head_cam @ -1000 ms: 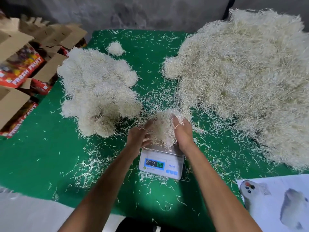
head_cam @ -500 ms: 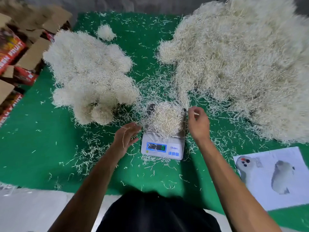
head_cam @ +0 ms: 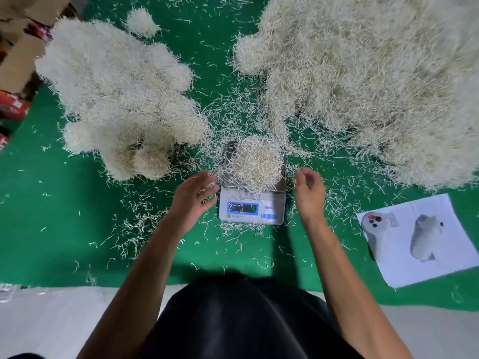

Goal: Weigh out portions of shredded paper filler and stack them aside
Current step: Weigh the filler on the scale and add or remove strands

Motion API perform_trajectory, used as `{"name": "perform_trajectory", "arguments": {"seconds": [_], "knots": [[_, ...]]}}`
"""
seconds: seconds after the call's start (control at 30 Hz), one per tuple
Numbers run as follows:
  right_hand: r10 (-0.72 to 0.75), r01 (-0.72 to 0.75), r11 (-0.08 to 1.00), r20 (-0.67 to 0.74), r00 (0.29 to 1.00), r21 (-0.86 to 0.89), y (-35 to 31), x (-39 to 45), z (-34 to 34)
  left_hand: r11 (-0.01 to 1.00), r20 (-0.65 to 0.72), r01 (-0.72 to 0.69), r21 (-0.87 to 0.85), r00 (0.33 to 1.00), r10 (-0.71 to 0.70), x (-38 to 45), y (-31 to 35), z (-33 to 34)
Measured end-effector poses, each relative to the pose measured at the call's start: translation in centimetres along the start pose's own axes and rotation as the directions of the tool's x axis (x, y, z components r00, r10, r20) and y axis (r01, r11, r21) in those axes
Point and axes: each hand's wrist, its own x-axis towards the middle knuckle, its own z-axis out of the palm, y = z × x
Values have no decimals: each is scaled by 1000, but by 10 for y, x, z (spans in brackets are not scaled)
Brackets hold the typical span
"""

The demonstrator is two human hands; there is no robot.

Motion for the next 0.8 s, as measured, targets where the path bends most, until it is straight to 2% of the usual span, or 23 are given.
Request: {"name": "perform_trajectory", "arguments": {"seconds": [0.1, 0.23, 0.37, 0.53, 0.6, 0.73, 0.8], "knots": [[9, -9, 1000, -1, 1000, 3, 0, -1, 2, 997, -20, -31, -67, 999, 30, 2, 0, -2], [5, -5, 1000, -14, 1000, -22, 0, 0, 1, 996, -12, -56, -75, 998, 55, 5, -1, -6], [-100, 97, 981, -9, 995, -168, 0, -2, 1, 992, -63, -109, 56, 992, 112, 10, -5, -11], [-180, 181, 956, 25, 983, -230, -10, 1, 9, 959, -122, -147, 243, 976, 181, 14, -11, -17], [-216, 222, 950, 53, 975, -219, -18, 4, 16, 965, -141, -119, 233, 978, 155, 17, -12, -17], [-252, 272, 936, 113, 961, -224, -40, 12, 50, 990, -125, 39, 138, 992, -22, 31, 1, 8], [-233, 275, 935, 195, 953, -224, -53, 12, 71, 982, -100, 79, 169, 993, -63, 37, 12, 28]]}}
